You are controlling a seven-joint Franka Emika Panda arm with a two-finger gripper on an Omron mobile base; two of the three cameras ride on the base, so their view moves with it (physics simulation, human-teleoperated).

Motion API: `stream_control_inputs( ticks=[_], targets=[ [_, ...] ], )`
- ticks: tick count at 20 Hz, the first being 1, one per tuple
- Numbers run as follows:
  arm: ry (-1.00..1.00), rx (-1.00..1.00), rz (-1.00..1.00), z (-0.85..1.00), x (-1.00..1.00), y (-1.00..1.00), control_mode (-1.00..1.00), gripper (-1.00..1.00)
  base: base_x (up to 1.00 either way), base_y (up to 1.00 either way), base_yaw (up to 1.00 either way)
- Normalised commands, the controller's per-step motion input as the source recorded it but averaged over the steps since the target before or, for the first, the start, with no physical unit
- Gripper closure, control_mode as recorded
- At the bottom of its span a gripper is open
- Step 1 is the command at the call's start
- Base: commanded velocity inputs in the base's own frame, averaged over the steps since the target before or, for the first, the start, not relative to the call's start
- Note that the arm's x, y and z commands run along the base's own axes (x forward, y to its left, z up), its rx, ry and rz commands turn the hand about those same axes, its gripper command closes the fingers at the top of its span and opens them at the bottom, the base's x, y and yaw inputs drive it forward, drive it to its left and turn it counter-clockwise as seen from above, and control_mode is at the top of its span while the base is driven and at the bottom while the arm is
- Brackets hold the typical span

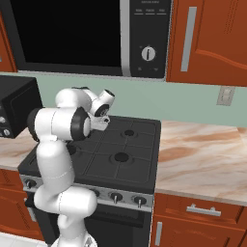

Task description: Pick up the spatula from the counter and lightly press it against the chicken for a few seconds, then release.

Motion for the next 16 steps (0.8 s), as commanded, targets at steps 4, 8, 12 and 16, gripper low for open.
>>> stream_control_inputs(
  ticks=[4,8,12,16],
  targets=[
    [0.02,-0.03,-0.02,-0.08,0.10,0.12,-1.00,1.00,0.00,0.00,0.00],
    [0.03,-0.02,-0.02,-0.07,0.09,0.16,-1.00,1.00,0.00,0.00,0.00],
    [0.06,-0.01,-0.02,-0.12,0.11,0.16,-1.00,1.00,0.00,0.00,0.00],
    [0.07,0.00,-0.02,-0.13,0.15,0.11,-1.00,1.00,0.00,0.00,0.00]
  ],
)
